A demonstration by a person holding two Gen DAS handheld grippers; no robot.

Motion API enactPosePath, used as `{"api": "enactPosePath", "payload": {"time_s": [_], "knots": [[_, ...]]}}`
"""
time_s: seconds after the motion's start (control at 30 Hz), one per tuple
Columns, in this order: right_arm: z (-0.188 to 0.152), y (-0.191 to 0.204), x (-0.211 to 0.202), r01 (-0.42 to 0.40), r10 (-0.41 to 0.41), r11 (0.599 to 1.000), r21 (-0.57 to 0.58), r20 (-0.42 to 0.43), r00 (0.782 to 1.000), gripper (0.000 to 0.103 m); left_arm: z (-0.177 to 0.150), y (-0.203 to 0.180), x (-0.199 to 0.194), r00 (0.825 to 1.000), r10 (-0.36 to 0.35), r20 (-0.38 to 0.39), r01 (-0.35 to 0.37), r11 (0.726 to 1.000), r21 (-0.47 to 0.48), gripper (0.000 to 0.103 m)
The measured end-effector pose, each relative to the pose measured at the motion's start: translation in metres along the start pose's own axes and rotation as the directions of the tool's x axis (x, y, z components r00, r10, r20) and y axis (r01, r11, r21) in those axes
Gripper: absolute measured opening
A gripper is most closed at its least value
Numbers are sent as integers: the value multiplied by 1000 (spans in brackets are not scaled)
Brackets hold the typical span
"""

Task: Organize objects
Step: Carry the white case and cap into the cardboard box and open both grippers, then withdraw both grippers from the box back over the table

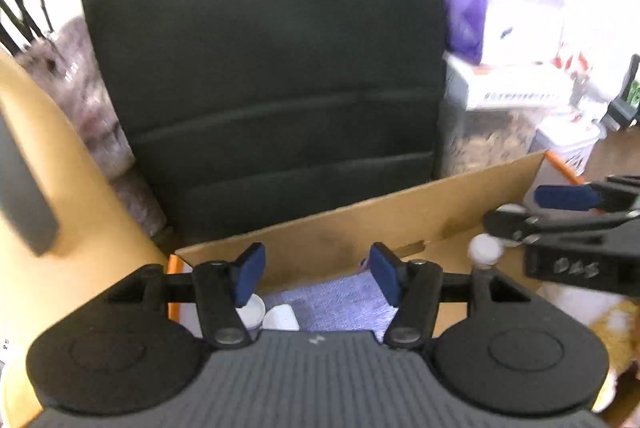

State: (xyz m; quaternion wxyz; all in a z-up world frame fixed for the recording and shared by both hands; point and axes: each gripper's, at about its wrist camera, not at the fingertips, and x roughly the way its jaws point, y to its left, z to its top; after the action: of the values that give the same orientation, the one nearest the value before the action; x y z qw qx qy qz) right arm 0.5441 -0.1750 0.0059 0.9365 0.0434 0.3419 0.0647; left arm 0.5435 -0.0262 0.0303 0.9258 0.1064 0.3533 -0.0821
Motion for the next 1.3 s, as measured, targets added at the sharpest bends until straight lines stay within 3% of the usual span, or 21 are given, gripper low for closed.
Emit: {"api": "enactPosePath", "payload": {"time_s": [0.1, 0.23, 0.3, 0.4, 0.47, 0.53, 0.6, 0.67, 0.77, 0.97, 1.07, 1.2, 1.3], "knots": [[-3, 5, -6, 11, -8, 995, -95, 40, 999, 59, 1, -2, -36, 998, 10, 58, -10, 1000, -12, 69], [1, 0, -33, 6, 7, 994, -112, 115, 993, 59, -10, -10, -85, 989, 52, 142, -58, 998, 34, 71], [0, 0, -63, -8, 21, 996, -90, 140, 990, 59, -20, -11, -112, 985, 75, 154, -77, 997, 9, 71], [-19, 6, -118, -24, 40, 995, -96, 169, 985, 71, -56, -14, -157, 974, 86, 208, -77, 996, -48, 84], [-44, 10, -154, -17, 46, 990, -143, 204, 978, 84, -87, -23, -183, 961, 125, 247, -119, 992, -38, 87], [-77, 16, -184, 13, 46, 970, -241, 240, 970, 85, -122, -38, -206, 957, 122, 262, -123, 992, -13, 87], [-108, 20, -209, 69, 5, 952, -297, 240, 971, 85, -155, -47, -231, 959, 97, 265, -88, 995, -47, 88], [-137, 20, -234, 66, -9, 957, -281, 200, 980, 85, -193, -55, -260, 963, 26, 268, 0, 995, -97, 96], [-190, 15, -276, -27, 59, 976, -218, 143, 988, 85, -245, -69, -295, 970, -30, 240, 64, 989, -132, 98], [-289, -2, -341, -121, 125, 988, -93, 37, 991, 85, -316, -77, -330, 994, -15, 105, 38, 976, -216, 98], [-305, -12, -369, -113, 114, 990, -80, 11, 993, 85, -324, -72, -340, 994, -1, 107, 24, 975, -219, 98], [-296, -15, -399, -89, 99, 991, -101, 95, 991, 85, -318, -66, -341, 988, 37, 149, 0, 971, -240, 98], [-282, -12, -397, -92, 106, 991, -93, 152, 983, 82, -312, -55, -333, 982, 66, 177, -15, 961, -275, 93]]}}
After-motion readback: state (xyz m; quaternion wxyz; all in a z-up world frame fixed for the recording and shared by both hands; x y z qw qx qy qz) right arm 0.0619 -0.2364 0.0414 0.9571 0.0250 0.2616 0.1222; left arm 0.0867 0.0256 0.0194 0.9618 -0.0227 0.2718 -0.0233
